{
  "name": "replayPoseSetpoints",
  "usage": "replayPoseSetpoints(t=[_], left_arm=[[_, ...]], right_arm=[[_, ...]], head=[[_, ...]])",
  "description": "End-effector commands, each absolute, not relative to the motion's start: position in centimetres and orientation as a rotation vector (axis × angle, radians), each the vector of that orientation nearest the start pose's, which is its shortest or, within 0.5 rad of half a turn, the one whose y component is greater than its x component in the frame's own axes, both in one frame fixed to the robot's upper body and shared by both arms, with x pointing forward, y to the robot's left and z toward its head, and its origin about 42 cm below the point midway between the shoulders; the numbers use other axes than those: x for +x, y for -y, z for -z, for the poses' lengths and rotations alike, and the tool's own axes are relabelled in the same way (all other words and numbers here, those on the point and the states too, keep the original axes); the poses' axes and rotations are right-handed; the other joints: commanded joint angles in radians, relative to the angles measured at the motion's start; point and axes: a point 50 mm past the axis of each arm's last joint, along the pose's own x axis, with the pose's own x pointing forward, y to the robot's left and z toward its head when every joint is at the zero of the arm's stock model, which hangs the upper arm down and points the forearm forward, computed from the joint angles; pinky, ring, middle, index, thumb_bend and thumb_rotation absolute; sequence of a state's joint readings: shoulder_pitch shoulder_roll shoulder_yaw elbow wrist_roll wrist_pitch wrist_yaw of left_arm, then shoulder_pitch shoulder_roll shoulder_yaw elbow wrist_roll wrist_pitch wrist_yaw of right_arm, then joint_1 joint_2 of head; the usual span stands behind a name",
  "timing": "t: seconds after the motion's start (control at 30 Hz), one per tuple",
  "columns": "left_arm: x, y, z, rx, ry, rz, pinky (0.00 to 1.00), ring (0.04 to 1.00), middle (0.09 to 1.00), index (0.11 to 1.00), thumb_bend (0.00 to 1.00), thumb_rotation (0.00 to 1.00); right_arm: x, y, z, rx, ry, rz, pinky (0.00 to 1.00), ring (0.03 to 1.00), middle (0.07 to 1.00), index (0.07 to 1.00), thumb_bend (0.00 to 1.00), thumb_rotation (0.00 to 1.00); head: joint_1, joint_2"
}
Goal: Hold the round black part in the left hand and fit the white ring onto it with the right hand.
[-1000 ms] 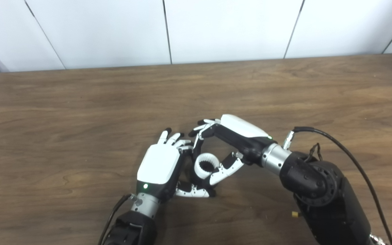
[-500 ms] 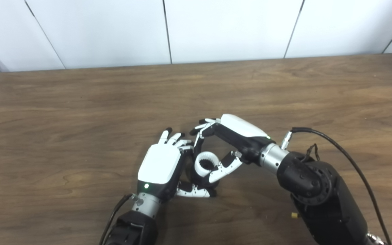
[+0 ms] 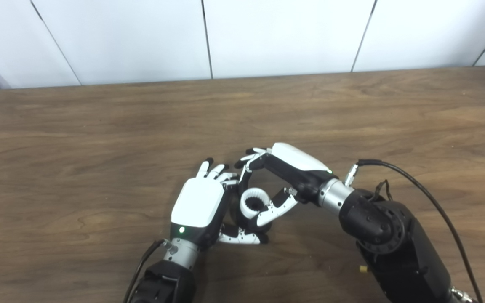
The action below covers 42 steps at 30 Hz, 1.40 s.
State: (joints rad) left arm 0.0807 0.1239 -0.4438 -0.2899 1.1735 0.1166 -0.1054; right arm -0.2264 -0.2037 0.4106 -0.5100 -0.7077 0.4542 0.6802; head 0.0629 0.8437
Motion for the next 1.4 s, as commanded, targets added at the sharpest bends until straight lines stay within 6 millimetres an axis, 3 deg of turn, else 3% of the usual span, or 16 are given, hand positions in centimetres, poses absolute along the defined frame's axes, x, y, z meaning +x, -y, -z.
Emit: replayPoseSetpoints(t=[0.0, 1.37], left_arm=[[23.19, -12.75, -14.04, 1.221, 0.267, 0.322, 1.00, 0.894, 0.775, 0.484, 0.52, 0.06], [23.48, -12.63, -14.02, 1.222, 0.276, 0.314, 1.00, 0.894, 0.776, 0.484, 0.53, 0.06]], right_arm=[[28.35, 13.38, -23.74, -0.922, 0.185, -0.672, 1.00, 0.954, 0.834, 0.483, 0.52, 0.13], [28.81, 14.17, -22.77, -0.914, 0.154, -0.655, 0.97, 0.940, 0.826, 0.484, 0.52, 0.13]], head=[[0.000, 0.001], [-0.005, 0.006]])
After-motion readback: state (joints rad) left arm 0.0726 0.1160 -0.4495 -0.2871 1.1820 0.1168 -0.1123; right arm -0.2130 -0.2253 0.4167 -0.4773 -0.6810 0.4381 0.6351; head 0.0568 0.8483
